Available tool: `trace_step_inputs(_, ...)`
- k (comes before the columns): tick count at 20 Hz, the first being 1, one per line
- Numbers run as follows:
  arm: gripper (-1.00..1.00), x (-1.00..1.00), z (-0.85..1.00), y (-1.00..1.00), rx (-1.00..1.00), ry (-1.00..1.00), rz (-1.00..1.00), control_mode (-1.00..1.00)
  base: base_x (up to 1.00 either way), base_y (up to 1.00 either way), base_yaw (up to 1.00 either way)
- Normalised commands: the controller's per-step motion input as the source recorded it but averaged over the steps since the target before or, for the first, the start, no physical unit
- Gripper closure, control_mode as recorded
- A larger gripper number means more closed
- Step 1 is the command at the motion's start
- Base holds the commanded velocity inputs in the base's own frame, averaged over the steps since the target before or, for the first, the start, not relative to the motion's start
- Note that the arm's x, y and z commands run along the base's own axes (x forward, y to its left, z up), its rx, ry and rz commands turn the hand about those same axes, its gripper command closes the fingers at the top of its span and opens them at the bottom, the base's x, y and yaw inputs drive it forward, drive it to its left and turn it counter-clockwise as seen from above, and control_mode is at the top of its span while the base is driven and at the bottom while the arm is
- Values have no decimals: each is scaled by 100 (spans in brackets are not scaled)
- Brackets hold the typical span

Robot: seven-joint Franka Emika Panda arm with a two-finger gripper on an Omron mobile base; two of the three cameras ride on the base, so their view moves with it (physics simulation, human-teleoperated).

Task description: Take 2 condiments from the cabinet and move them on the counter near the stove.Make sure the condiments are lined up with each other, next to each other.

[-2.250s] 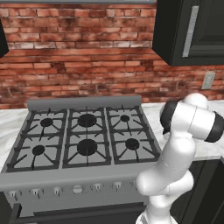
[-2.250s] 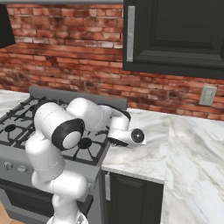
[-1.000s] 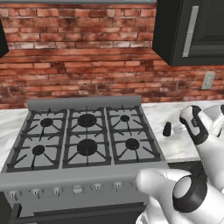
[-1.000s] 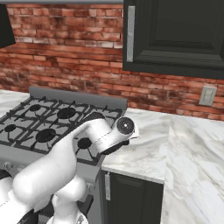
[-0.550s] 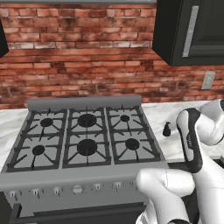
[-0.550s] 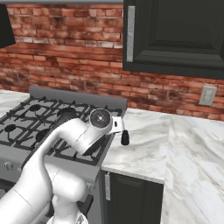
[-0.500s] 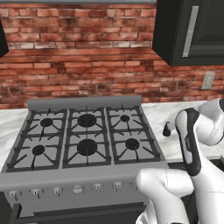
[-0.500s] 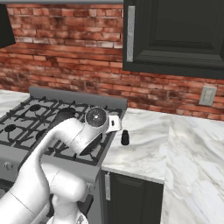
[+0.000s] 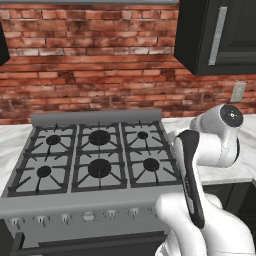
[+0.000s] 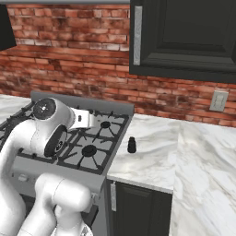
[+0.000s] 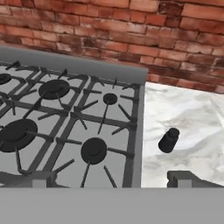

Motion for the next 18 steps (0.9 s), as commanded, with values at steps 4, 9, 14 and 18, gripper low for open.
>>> trace_step_inputs(4,-100,-23,79,68,-2,12,-19,-100,0,0,0)
trace_step_inputs(9,-100,-19,76,50,-2,15,-17,-100,0,0,0)
trace_step_inputs(14,-100,-48,42,19,0,1,-2,-100,0,0,0)
trace_step_inputs(18,-100,-42,27,2,7,0,1,-100,0,0,0)
